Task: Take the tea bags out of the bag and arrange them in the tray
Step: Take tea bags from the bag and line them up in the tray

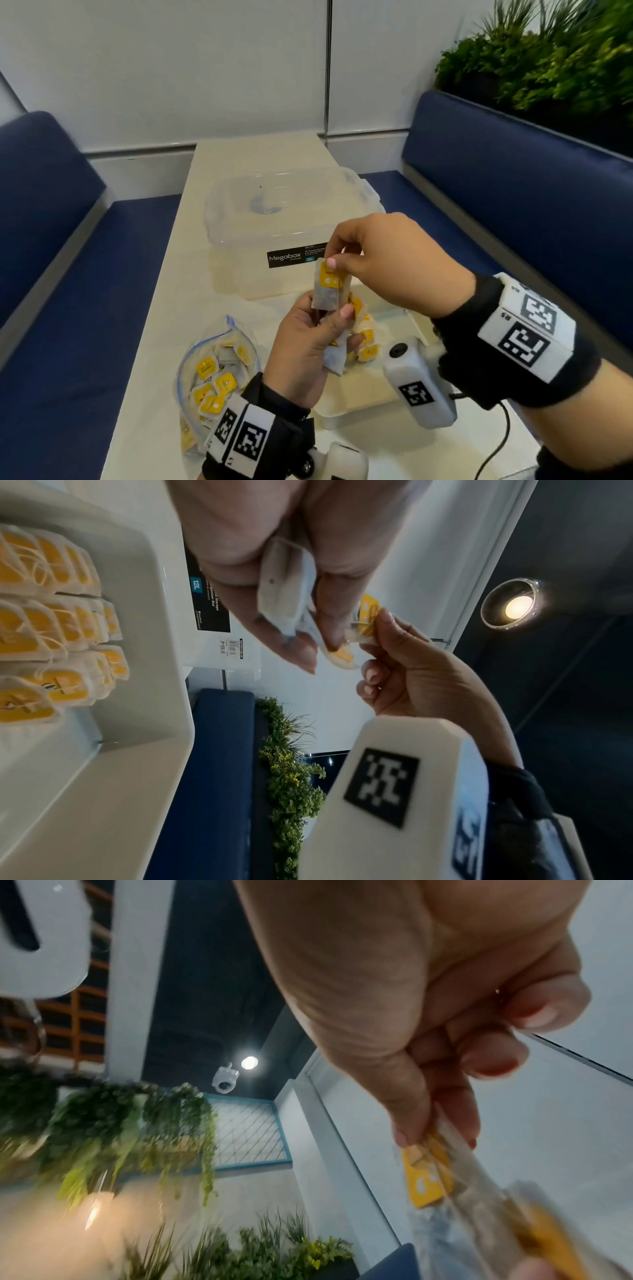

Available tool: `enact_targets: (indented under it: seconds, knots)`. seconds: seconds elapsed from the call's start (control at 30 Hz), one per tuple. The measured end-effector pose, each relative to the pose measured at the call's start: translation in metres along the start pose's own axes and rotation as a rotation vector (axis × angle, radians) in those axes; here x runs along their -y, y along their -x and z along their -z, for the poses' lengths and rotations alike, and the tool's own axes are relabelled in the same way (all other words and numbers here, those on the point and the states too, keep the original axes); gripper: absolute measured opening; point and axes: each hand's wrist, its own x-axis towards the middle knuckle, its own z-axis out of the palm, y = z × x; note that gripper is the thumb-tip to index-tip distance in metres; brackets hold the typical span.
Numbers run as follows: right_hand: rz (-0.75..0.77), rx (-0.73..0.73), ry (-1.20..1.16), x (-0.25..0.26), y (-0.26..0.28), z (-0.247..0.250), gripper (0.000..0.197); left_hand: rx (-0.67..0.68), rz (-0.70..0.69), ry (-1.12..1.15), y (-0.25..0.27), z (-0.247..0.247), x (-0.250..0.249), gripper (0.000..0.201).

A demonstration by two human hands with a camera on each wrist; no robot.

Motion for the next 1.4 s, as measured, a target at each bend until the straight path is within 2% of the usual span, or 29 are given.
enact_targets:
  seconds: [0.23,0.33,0.43,0.5,0.67,0.83,0.9,0.97,1.03,1.1,1.23,1.4]
  knots:
    - [-0.072,0.071,-0.254,-0.013,-0.012,-0.004,0.007,0.010,0.028,0.024,-0.002,0.002,-0.005,0.030]
    - [-0.129,0.146,-0.338,-0.019,-0.014,-0.007,0.009,0.005,0.017,0.028,-0.003,0.004,-0.009,0.027]
    - [-0.161,0.188,-0.461,-0.023,-0.011,-0.009,0.019,0.004,0.025,-0.052,-0.004,0.007,-0.012,0.030]
    - [-0.164,0.195,-0.494,-0.025,-0.010,-0.011,0.019,0.011,0.028,-0.102,-0.003,0.009,-0.012,0.032]
    - [-0.211,0.054,-0.701,-0.029,-0.009,-0.018,0.012,-0.006,0.034,-0.107,-0.001,0.007,-0.009,0.025]
    - [-0.197,-0.088,-0.855,-0.032,-0.004,-0.023,0.007,-0.043,0.083,-0.058,0.000,0.009,-0.008,0.017]
    - [-0.162,-0.126,-0.797,-0.035,-0.004,-0.020,0.007,-0.069,0.090,-0.075,0.000,0.012,-0.006,0.016]
    - [-0.092,-0.115,-0.570,-0.037,-0.006,-0.014,0.005,-0.089,0.093,-0.104,-0.001,0.017,-0.003,0.019]
    - [-0.021,-0.040,-0.287,-0.035,-0.009,-0.007,0.008,-0.110,0.085,-0.135,-0.003,0.020,0.000,0.018]
    - [0.012,0.051,-0.104,-0.031,-0.012,-0.001,0.013,-0.137,0.052,-0.178,-0.003,0.019,0.001,0.021]
    - [0.042,0.160,0.027,-0.023,-0.015,0.008,0.012,-0.111,-0.034,-0.345,-0.001,0.012,0.001,0.025]
    - [0.084,0.227,0.131,-0.013,-0.016,0.015,0.007,-0.011,-0.047,-0.482,-0.003,0.005,-0.001,0.045]
